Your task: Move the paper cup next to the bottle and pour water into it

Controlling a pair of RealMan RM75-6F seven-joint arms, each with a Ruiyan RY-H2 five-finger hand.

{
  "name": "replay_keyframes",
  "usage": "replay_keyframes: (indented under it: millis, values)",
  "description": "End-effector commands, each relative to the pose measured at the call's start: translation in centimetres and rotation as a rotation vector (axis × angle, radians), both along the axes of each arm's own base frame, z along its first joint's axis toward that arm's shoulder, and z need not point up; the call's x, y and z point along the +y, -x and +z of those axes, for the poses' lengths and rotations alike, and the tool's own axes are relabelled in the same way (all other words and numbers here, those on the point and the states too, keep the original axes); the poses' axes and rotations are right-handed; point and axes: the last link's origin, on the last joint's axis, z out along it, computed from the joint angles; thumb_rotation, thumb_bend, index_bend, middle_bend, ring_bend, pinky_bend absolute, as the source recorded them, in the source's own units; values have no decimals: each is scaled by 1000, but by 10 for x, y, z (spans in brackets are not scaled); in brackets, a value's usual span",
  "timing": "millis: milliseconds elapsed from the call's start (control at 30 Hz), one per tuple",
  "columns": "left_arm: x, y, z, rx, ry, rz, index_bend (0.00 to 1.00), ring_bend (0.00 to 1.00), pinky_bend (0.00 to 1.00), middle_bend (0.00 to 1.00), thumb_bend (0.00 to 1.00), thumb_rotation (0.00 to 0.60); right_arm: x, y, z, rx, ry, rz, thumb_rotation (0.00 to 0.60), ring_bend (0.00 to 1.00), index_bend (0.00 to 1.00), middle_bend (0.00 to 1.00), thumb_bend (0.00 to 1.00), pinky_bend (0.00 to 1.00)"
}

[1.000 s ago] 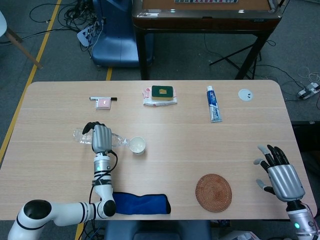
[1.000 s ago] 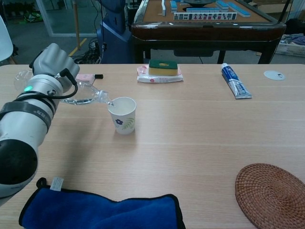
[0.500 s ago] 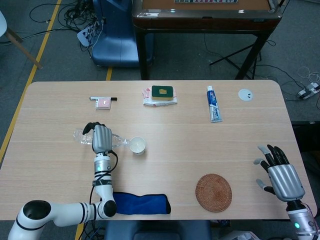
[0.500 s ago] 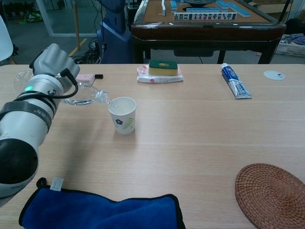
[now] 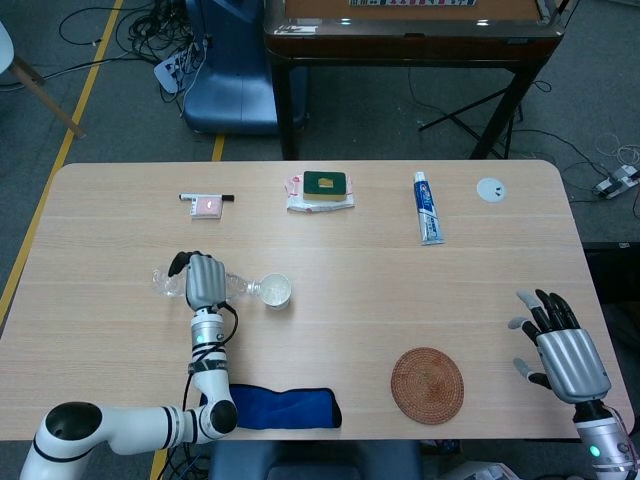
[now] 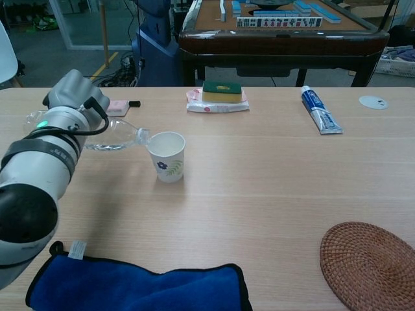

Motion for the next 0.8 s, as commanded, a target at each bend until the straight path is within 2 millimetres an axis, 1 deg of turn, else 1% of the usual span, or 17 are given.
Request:
replay_keyframes:
  millis: [33,167,567,800]
  values:
    - [-2,-2,-2,-67,28,62,721,520,569,779,8,600,0,0,0,1,-1,-1,600,0,393,103,192,82]
    - [-2,-1,-2,-111,40,75,721,521,570,779,9,600,0,0,0,1,0,0,600,0,393,103,192,82]
    - [1,3,3,-155,22,62,722,521,572,779,10,600,-1,0,-1,2,-4,-3,600,0,393,103,192,82]
    - [3,4,6,-255,0,42,723,523,575,780,10,600,-1,1,-2,5,-8,-9,600,0,393,103,191,82]
